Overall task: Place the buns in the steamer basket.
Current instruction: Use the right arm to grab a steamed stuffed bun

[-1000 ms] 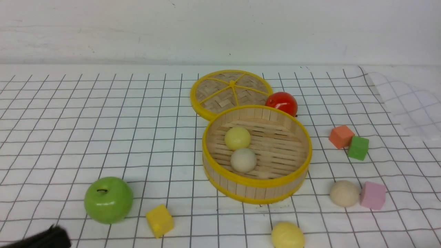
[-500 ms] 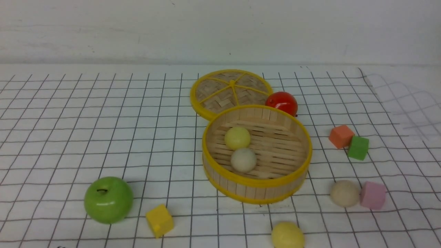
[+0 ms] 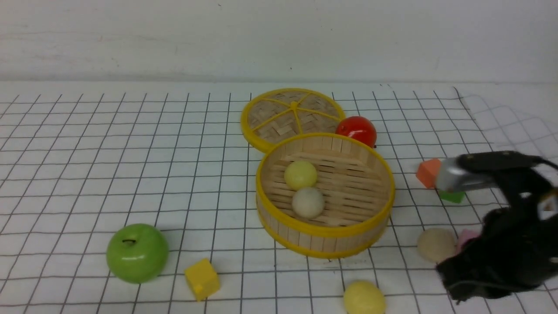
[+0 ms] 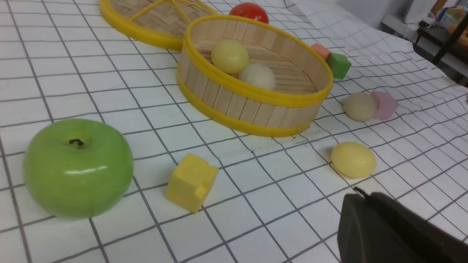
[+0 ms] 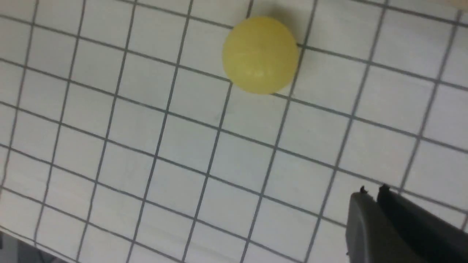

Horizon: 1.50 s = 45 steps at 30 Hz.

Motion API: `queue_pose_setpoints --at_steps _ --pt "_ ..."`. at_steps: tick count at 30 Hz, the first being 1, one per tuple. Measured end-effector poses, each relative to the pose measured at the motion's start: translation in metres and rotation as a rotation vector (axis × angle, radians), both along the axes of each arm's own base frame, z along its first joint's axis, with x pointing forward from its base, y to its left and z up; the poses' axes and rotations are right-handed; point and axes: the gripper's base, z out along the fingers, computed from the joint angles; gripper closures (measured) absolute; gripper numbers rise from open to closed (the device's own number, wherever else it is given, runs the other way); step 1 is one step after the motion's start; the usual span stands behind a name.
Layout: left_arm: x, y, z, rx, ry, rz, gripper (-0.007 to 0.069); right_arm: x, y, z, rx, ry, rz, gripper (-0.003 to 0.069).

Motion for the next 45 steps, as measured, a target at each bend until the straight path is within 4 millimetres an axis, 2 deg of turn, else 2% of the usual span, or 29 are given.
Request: queue_pose_setpoints --at_steps 2,3,5,11,15,22,26,31,32,34,41,45 --pt "0.0 0.0 0.0 0.0 0.0 0.001 0.0638 0.007 0.019 -0.01 -0.024 -0.006 0.03 0.0559" --pt "0.0 0.0 0.0 0.0 0.0 0.001 0.0638 0.007 0.021 -0.012 -0.028 -0.001 0.031 0.0554" --pt "0.0 0.0 0.0 0.0 0.0 0.001 0.0638 0.017 0.039 -0.026 -0.04 0.003 0.035 0.0484" --pt "0.0 0.0 0.0 0.0 0.0 0.001 0.0637 0.04 0.057 -0.052 -0.068 0.034 0.024 0.0329" --pt "0.0 0.0 0.0 0.0 0.0 0.001 0.0637 0.049 0.064 -0.066 -0.068 0.049 0.015 0.0309" --pt "0.0 0.0 0.0 0.0 0.0 0.001 0.0636 0.056 0.068 -0.08 -0.067 0.051 0.005 0.0309" --pt "0.0 0.0 0.0 0.0 0.0 0.001 0.0634 0.058 0.07 -0.086 -0.071 0.055 0.002 0.0328" --pt "0.0 0.0 0.0 0.0 0.0 0.001 0.0629 0.059 0.07 -0.088 -0.07 0.051 0.001 0.0468" --pt "0.0 0.0 0.0 0.0 0.0 0.001 0.063 0.059 0.07 -0.088 -0.07 0.051 0.001 0.0474" --pt "0.0 0.0 0.0 0.0 0.0 0.001 0.0627 0.06 0.07 -0.09 -0.074 0.054 0.002 0.0545" --pt "0.0 0.0 0.0 0.0 0.0 0.001 0.0627 0.059 0.07 -0.091 -0.097 0.061 0.043 0.0642" --pt "0.0 0.0 0.0 0.0 0.0 0.001 0.0627 0.056 0.068 -0.086 -0.102 0.066 0.054 0.0657"
